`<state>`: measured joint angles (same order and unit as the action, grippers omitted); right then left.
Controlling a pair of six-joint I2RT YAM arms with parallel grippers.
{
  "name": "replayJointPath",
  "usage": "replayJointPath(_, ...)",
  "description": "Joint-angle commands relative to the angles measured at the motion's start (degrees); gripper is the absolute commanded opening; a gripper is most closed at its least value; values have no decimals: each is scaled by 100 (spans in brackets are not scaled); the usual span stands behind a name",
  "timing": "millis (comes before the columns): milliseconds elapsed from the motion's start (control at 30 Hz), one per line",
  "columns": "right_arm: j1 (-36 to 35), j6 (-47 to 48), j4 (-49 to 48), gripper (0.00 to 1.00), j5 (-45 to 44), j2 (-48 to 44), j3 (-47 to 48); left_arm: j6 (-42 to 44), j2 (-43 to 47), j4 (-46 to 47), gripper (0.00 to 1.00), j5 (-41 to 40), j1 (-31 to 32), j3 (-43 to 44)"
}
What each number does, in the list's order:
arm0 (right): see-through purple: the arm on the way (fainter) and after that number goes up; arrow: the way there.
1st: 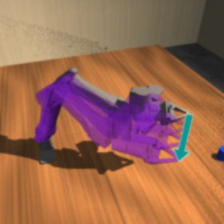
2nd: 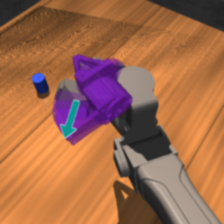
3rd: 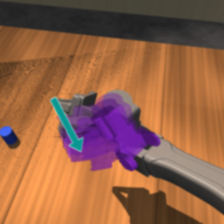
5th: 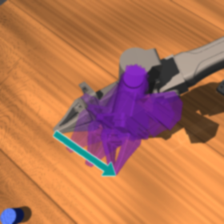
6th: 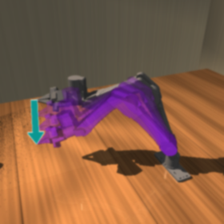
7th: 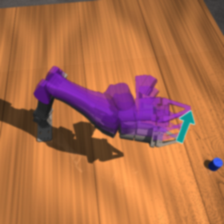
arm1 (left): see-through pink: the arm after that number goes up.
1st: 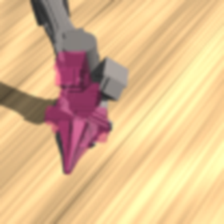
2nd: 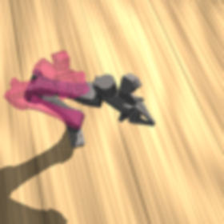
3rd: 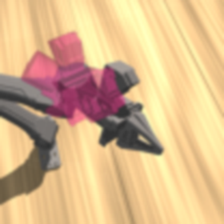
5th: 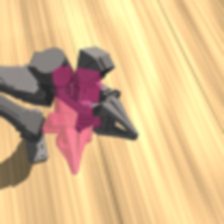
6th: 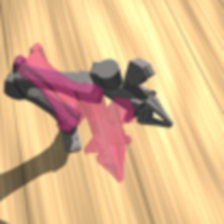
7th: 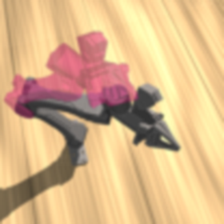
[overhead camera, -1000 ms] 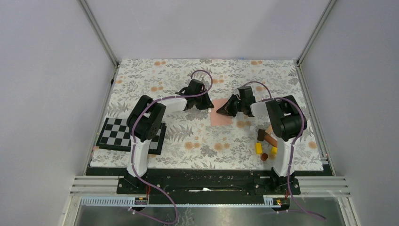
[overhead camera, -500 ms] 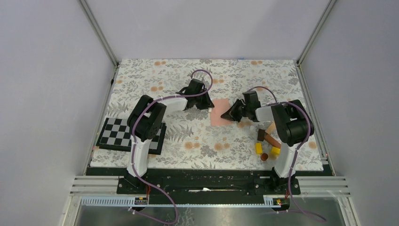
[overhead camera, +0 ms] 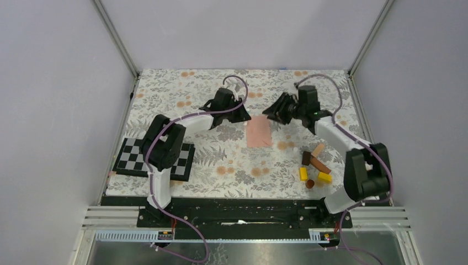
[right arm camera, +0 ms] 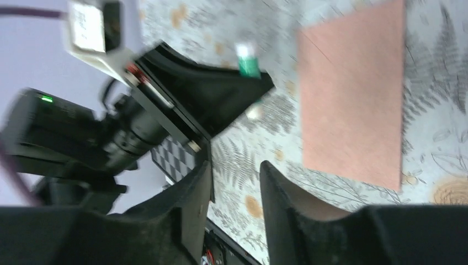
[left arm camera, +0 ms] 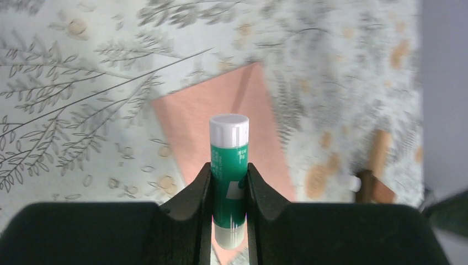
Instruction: Place the letter into the envelope and seal it
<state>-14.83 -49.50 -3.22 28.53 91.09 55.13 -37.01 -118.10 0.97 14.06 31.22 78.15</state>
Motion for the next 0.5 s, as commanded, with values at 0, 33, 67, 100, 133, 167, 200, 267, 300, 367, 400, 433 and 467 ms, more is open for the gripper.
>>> replayJointPath(0, -37, 794, 1247, 51, -641, -923, 1075, 524, 1400, 2186, 0, 1205, -24, -711)
replayJointPath(33, -71, 957, 1551, 54, -795, -1036, 1293, 575, 1599, 2629, 0, 1554, -14, -949)
replayJointPath(67, -125, 1093, 1784, 57, -953, -1119, 1489, 600, 1790, 3014, 0, 1761, 3, -1183)
replayJointPath(100, -196, 1212, 2037, 58, -1125, -1178, 1717, 630, 1983, 3381, 0, 1934, 25, -1415)
replayJointPath(133, -277, 1312, 2251, 59, -1311, -1227, 1912, 687, 2153, 3637, 0, 2041, 51, -1591)
replayJointPath(167, -381, 1410, 2443, 59, -1486, -1271, 2131, 790, 2320, 3764, 0, 2126, 88, -1725)
replayJointPath(200, -529, 1492, 2608, 59, -1667, -1315, 2312, 911, 2468, 3823, 0, 2214, 124, -1818)
replayJointPath(267, -794, 1651, 2898, 57, -2055, -1433, 2658, 1199, 2722, 3810, 0, 2277, 242, -1931)
replayJointPath(300, -924, 1711, 3012, 57, -2198, -1469, 2805, 1340, 2833, 3793, 0, 2250, 308, -1975)
replayJointPath(367, -1156, 1805, 3216, 56, -2454, -1520, 3084, 1576, 3015, 3681, 0, 2196, 434, -2015)
replayJointPath(400, -1272, 1856, 3339, 55, -2598, -1531, 3192, 1627, 3074, 3680, 0, 2152, 479, -2052)
replayJointPath(433, -1377, 1896, 3443, 53, -2781, -1547, 3335, 1661, 3138, 3696, 0, 2074, 522, -2095)
replayJointPath(467, -1477, 1940, 3543, 53, -2951, -1552, 3416, 1684, 3225, 3785, 0, 2015, 572, -2185)
